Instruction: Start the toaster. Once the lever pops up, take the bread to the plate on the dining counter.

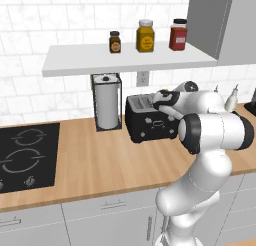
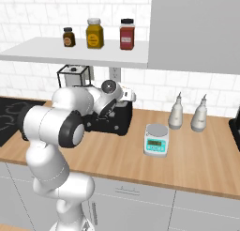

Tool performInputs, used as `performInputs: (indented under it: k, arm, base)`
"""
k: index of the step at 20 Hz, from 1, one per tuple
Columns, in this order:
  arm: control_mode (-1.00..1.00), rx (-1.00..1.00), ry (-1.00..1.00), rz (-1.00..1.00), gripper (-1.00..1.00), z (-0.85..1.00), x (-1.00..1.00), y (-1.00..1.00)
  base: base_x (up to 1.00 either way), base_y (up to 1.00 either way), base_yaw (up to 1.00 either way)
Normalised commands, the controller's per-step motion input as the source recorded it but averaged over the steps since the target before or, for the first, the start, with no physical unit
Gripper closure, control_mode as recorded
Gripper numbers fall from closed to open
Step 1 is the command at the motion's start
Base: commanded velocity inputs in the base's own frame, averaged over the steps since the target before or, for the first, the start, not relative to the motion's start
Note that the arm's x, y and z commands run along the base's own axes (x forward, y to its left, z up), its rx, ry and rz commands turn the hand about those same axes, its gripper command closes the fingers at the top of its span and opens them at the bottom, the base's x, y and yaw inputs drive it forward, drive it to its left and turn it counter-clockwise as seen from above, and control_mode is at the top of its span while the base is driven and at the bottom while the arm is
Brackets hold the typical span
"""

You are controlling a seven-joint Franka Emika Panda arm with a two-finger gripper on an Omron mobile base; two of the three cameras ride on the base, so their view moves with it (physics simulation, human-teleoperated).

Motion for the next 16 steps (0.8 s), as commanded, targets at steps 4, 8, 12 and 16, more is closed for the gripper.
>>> performInputs:
  k: [4,8,12,16]
  arm:
    - [-1.0,0.0,0.0,0.0,1.0,0.0,0.0,0.0]
    - [-1.0,0.0,0.0,0.0,1.0,0.0,0.0,0.0]
    - [-1.0,0.0,0.0,0.0,1.0,0.0,0.0,0.0]
    - [-1.0,0.0,-0.01,0.0,1.0,0.0,-0.03,0.0]
  base:
    - [0.0,0.0,0.0]
    - [0.0,0.0,0.0]
    - [0.0,0.0,0.0]
    - [0.0,0.0,0.0]
